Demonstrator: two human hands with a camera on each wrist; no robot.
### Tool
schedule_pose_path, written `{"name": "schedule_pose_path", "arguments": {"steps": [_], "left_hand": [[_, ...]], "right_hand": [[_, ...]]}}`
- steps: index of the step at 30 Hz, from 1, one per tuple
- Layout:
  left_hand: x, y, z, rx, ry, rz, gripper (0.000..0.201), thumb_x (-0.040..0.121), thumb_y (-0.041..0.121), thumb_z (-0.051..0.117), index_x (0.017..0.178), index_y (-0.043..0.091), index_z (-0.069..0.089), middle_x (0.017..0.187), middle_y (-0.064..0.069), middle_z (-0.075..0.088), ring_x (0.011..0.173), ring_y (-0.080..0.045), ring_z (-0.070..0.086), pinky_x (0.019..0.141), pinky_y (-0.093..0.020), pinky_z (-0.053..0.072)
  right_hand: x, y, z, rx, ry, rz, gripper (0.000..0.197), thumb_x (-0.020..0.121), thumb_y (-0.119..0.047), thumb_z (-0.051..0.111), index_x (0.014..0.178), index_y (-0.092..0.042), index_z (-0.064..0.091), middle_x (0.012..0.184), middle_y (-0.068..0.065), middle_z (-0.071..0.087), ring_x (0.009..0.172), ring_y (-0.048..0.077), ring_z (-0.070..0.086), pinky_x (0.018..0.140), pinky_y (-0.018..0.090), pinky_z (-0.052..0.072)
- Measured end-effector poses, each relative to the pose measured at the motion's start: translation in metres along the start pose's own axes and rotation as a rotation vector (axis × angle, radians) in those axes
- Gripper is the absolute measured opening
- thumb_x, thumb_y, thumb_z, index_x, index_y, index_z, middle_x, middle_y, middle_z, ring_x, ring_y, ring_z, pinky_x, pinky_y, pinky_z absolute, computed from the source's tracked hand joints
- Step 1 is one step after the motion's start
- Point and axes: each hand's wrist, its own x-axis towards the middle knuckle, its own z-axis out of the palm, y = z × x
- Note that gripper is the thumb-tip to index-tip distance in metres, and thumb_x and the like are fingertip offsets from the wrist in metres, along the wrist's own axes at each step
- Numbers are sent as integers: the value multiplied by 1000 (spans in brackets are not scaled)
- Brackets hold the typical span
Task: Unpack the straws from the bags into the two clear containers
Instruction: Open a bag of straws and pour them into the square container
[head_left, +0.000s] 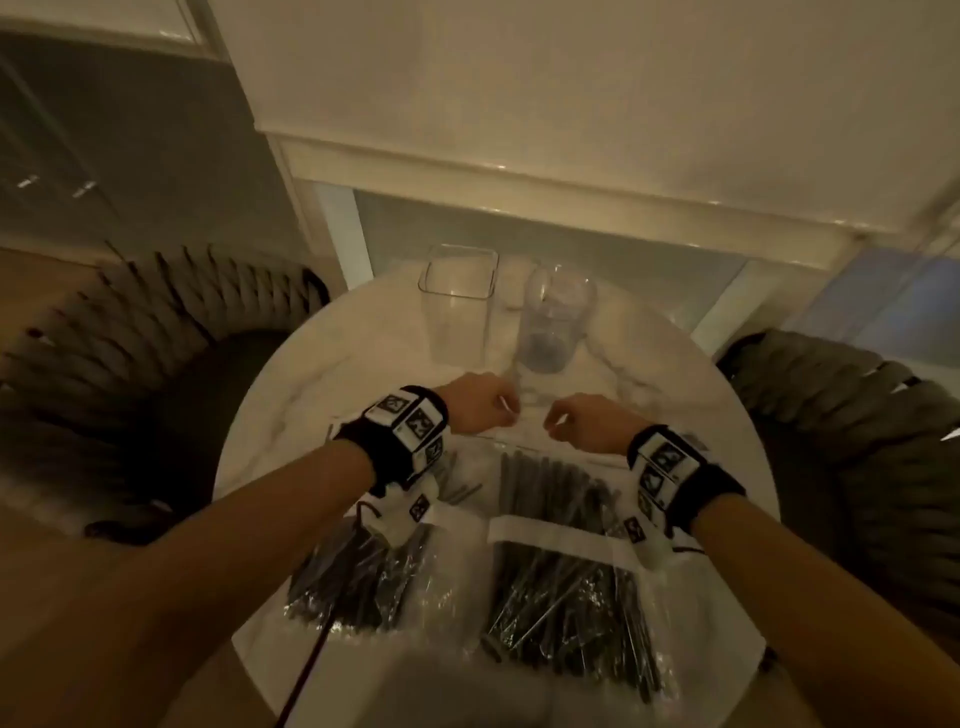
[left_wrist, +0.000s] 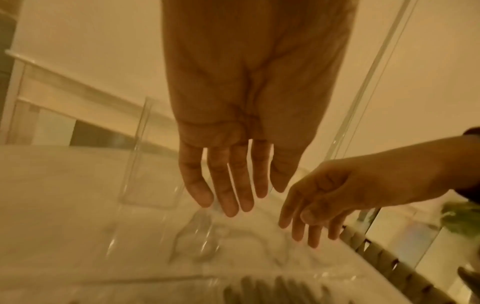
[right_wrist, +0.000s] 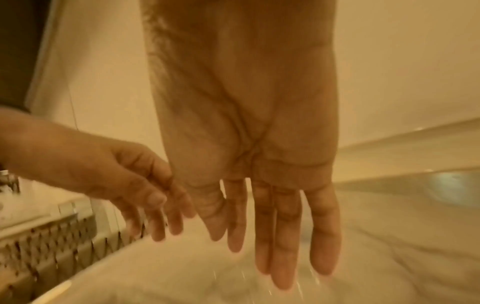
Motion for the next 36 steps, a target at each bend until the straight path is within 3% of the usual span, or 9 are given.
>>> {"name": "schedule_pose_path", "arguments": {"steps": [5, 10, 17, 19, 21, 25, 29, 34, 36], "left_hand": [[37, -16, 33, 62, -98, -156, 41, 93, 21, 54, 131, 8, 47, 136, -16, 50, 123, -32, 48, 99, -32, 39], [56, -25, 54, 94, -99, -163, 47, 94, 22, 52, 135, 5, 39, 137, -20, 48, 123, -34, 49, 99, -37, 39], [54, -25, 53, -192, -29, -171, 72, 88, 35, 61, 144, 8, 24, 149, -13, 36, 133, -31, 41, 105, -34, 34], [42, -25, 44, -407, 56, -209, 71, 81, 42, 67, 138, 11, 37, 140, -8, 47, 123, -28, 51, 102, -36, 41], [25, -22, 30, -596, 85, -161, 45, 83, 41, 65, 115, 10, 58, 115, -7, 64, 102, -23, 62, 91, -37, 50], [-23, 3, -5, -786, 143, 77, 16, 91, 21, 58, 91, 7, 66, 81, -3, 67, 80, -14, 64, 81, -28, 53], [-58, 24, -21, -668, 216, 228, 18, 90, 19, 60, 91, 3, 67, 83, -5, 69, 75, -12, 63, 74, -23, 49], [-93, 44, -24, -475, 818, -8, 34, 85, 48, 59, 85, 14, 56, 79, 2, 61, 71, -12, 58, 64, -22, 45], [-111, 57, -24, -632, 671, -41, 48, 82, 58, 56, 81, 10, 56, 72, -3, 64, 64, -16, 63, 62, -28, 52]], "right_hand": [[34, 24, 36, -51, -41, 116, 36, 95, -13, 50, 129, -4, 53, 140, 17, 49, 127, 32, 47, 103, 34, 37], [52, 34, 53, -65, -44, 162, 28, 94, -20, 48, 116, -7, 60, 124, 16, 59, 113, 33, 56, 102, 45, 41], [29, 27, 27, 90, 26, -5, 20, 91, -8, 57, 105, 1, 69, 112, 15, 68, 103, 26, 61, 82, 22, 41], [10, 17, 9, 125, 112, -75, 17, 90, -8, 57, 99, -4, 71, 103, 11, 70, 86, 15, 60, 73, 12, 38], [-14, 7, -11, 126, 207, -162, 15, 91, -13, 60, 96, -6, 72, 91, 4, 68, 70, 2, 52, 60, 3, 33], [-68, -9, -43, 140, 275, -279, 17, 91, -16, 59, 98, -7, 72, 78, -8, 61, 59, -9, 53, 62, -3, 36], [-109, -24, -50, 140, 286, -350, 17, 91, -12, 56, 99, -9, 71, 65, -16, 59, 55, -13, 58, 57, 3, 44], [-136, -40, -33, 231, 512, -362, 15, 91, -17, 60, 94, -10, 73, 61, -18, 59, 51, -11, 59, 57, 5, 47], [-143, -47, -25, 273, 566, -380, 13, 91, -15, 61, 92, -11, 73, 60, -19, 60, 55, -10, 61, 56, 3, 44]]}}
